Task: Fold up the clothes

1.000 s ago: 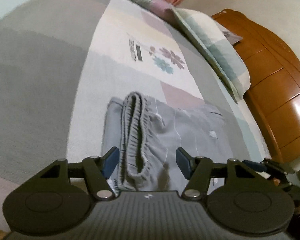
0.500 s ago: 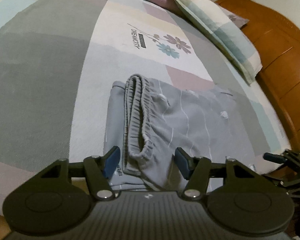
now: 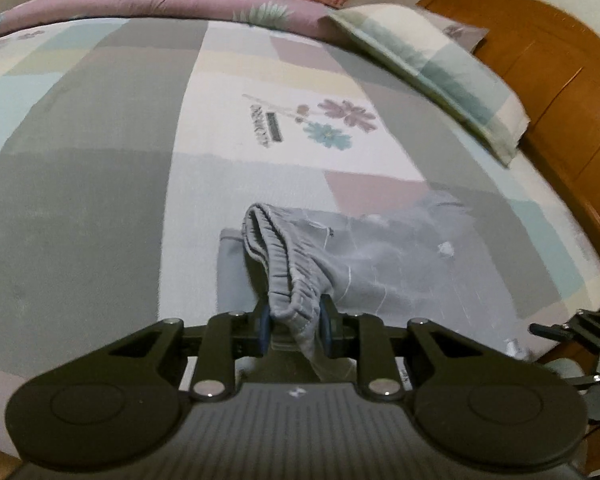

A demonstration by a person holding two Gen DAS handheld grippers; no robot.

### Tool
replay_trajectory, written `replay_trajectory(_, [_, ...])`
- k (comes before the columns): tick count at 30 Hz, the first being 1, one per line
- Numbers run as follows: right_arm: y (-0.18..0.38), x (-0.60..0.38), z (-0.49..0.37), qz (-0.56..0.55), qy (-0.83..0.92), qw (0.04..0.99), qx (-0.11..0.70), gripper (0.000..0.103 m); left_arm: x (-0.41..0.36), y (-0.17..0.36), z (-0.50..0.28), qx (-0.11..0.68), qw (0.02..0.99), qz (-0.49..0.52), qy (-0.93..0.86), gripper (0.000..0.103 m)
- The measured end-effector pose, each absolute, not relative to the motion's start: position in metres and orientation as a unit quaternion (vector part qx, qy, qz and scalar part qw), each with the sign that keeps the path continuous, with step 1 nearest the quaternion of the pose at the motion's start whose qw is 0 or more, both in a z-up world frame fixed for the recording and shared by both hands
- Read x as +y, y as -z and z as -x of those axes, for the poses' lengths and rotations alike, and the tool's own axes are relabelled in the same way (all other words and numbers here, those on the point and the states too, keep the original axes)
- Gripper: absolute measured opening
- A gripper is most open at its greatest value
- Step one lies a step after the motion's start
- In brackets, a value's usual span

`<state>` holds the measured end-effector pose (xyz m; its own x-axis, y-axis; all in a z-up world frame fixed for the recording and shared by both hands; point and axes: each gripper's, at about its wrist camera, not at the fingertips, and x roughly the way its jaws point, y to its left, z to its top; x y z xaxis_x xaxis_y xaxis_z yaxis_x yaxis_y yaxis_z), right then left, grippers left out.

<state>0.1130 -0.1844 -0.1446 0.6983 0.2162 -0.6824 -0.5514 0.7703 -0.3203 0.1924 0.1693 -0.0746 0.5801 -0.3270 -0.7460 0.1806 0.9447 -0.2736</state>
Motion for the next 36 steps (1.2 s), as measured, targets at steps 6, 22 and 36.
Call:
replay_trajectory(6, [0.152, -0.175, -0.108, 0.301, -0.209, 0.879, 0.306, 0.042, 0.179, 0.093, -0.197, 0.46, 0.863, 0.148, 0.146, 0.027])
replay_trajectory(22, [0.14, -0.173, -0.109, 0.285, -0.212, 0.883, 0.306, 0.042, 0.212, 0.115, -0.17, 0.477, 0.8, 0.337, 0.139, 0.051])
replay_trajectory(36, [0.115, -0.014, -0.123, 0.337, -0.368, 0.842, 0.204, 0.042, 0.222, 0.108, -0.172, 0.458, 0.813, 0.335, 0.128, 0.06])
